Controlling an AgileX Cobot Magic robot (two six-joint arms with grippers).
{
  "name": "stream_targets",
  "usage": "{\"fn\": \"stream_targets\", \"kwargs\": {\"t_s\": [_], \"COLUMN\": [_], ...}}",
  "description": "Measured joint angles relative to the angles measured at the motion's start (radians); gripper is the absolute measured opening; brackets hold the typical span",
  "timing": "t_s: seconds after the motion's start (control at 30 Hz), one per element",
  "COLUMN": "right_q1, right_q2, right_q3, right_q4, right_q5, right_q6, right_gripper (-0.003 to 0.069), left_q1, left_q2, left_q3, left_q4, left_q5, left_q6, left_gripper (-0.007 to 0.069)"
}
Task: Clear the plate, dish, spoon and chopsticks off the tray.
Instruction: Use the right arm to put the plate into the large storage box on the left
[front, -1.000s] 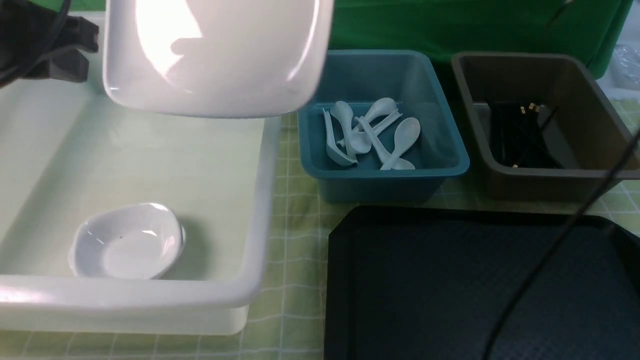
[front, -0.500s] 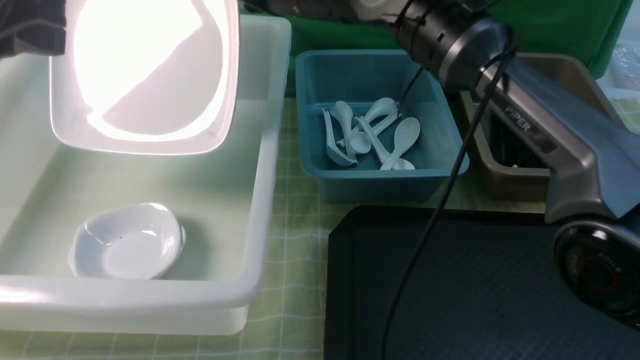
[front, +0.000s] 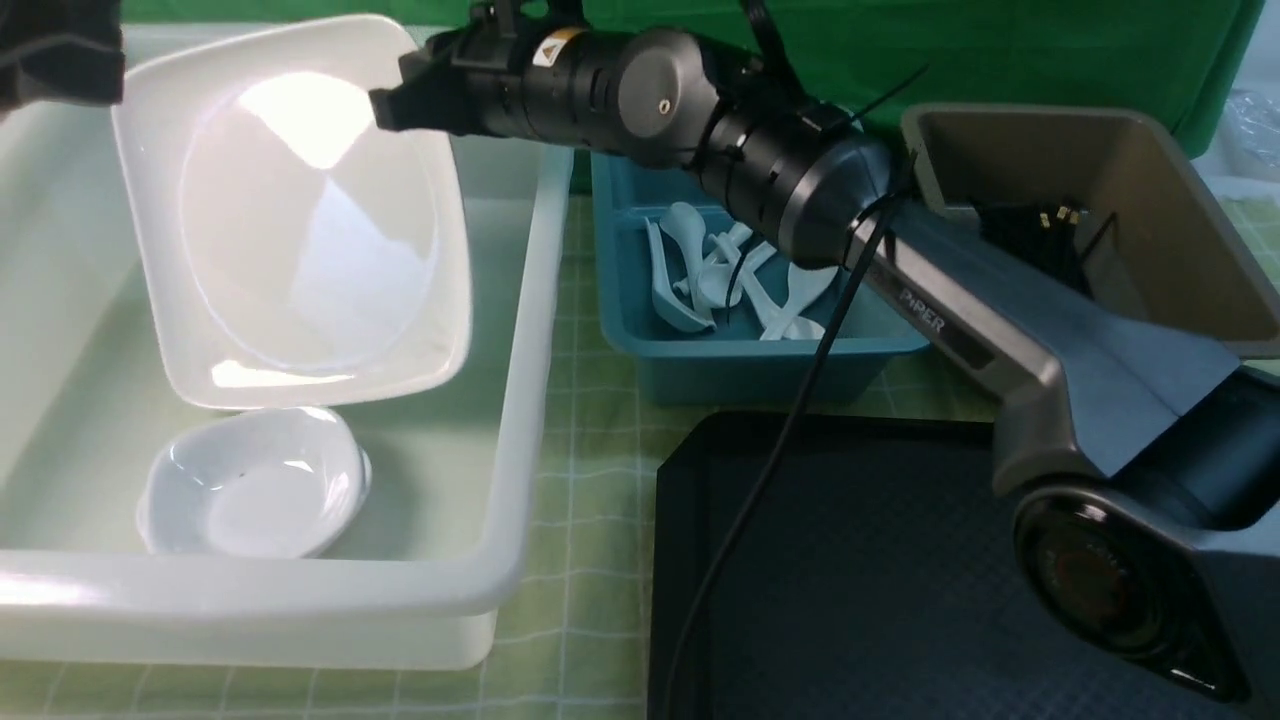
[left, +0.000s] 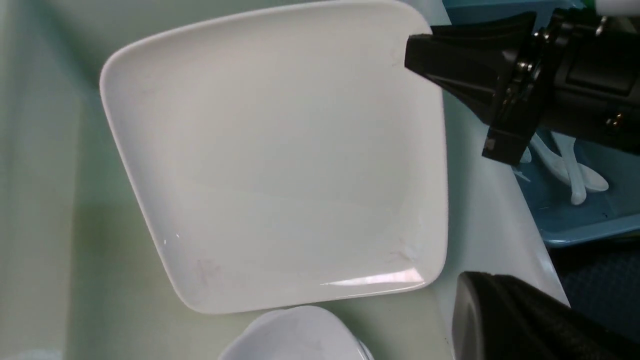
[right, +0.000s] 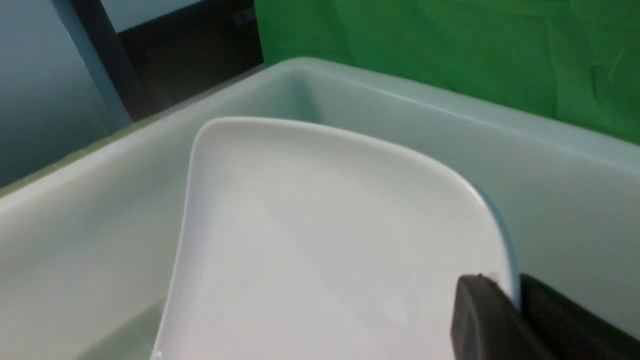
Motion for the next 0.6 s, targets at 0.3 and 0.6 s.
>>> {"fn": "stream_targets", "kwargs": {"t_s": [0.3, 0.6], "right_q1": [0.000, -0.001], "right_q2": [0.028, 0.035], "right_q3": [0.002, 0.001], "right_q4": [0.005, -0.005], "right_q5": [-0.024, -0.037], "right_q6": [0.002, 0.004], "right_gripper": [0.0085, 0.0324], "left_q1": [0.000, 0.000], "left_q2": [0.000, 0.000], "left_q3": [0.000, 0.000], "left_q4": [-0.001, -0.001], "left_q5": [0.000, 0.000], "left_q6": [0.000, 0.001], "left_gripper": [0.0003, 0.0003]}}
